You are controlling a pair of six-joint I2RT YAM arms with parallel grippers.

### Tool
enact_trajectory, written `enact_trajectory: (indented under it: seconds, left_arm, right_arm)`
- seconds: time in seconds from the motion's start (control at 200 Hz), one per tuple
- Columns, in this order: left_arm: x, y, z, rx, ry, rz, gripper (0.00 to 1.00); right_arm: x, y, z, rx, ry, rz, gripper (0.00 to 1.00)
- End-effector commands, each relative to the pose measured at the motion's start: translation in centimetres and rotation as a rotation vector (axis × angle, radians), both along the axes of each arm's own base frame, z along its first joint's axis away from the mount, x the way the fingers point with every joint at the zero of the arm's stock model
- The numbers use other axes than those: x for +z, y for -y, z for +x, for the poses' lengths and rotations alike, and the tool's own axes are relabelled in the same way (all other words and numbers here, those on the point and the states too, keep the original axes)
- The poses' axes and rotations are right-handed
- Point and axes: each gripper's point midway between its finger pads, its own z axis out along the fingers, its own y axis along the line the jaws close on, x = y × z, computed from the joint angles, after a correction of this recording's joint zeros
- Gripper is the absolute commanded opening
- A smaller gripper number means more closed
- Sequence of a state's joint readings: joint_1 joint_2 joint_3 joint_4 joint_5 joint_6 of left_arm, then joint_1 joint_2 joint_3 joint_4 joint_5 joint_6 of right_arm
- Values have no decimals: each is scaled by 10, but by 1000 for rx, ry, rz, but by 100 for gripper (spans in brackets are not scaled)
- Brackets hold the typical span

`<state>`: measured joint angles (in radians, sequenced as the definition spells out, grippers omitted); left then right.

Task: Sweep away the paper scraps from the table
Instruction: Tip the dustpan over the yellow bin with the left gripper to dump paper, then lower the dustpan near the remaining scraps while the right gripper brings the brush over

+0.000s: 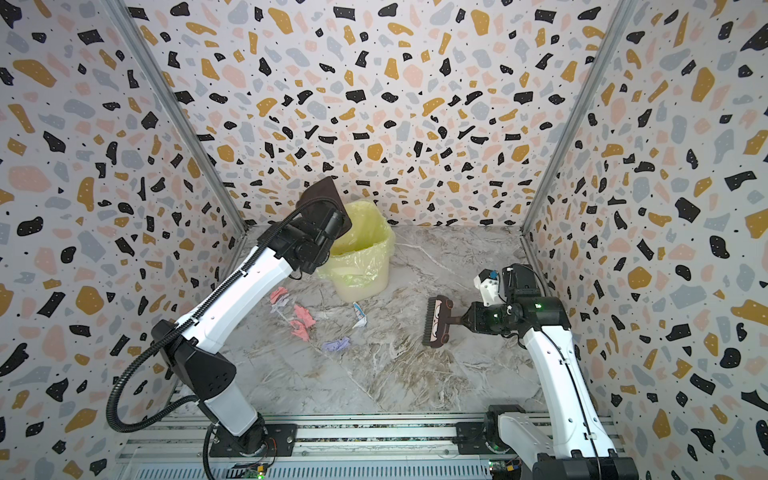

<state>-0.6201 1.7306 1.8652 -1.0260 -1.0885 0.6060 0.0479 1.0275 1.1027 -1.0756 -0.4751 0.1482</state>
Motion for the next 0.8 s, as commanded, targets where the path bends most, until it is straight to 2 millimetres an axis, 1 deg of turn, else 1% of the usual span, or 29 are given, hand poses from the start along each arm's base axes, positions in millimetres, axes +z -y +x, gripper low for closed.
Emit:
enact_trajectory:
  seconds: [0.0, 0.055, 0.195, 0.526, 0.641, 0.796]
  left_arm:
    - [35, 11, 6, 18, 106, 202, 0]
    - [38, 17, 6, 4, 106, 236, 0]
    - [45, 15, 6, 12, 119, 266, 0]
    - [58, 11, -2, 9, 171, 183, 0]
    - [65, 13, -7, -7, 215, 84, 0]
    - [72, 20, -17, -42, 266, -115, 0]
  right_arm:
    - [15, -4, -4, 17, 34, 16, 0]
    - [12, -4, -4, 19, 31, 20, 0]
    - [14, -6, -4, 16, 43, 37, 0]
    - [18, -11, -6, 17, 54, 63, 0]
    - [18, -19, -7, 24, 53, 83, 0]
    - [16, -37, -9, 47, 54, 114, 0]
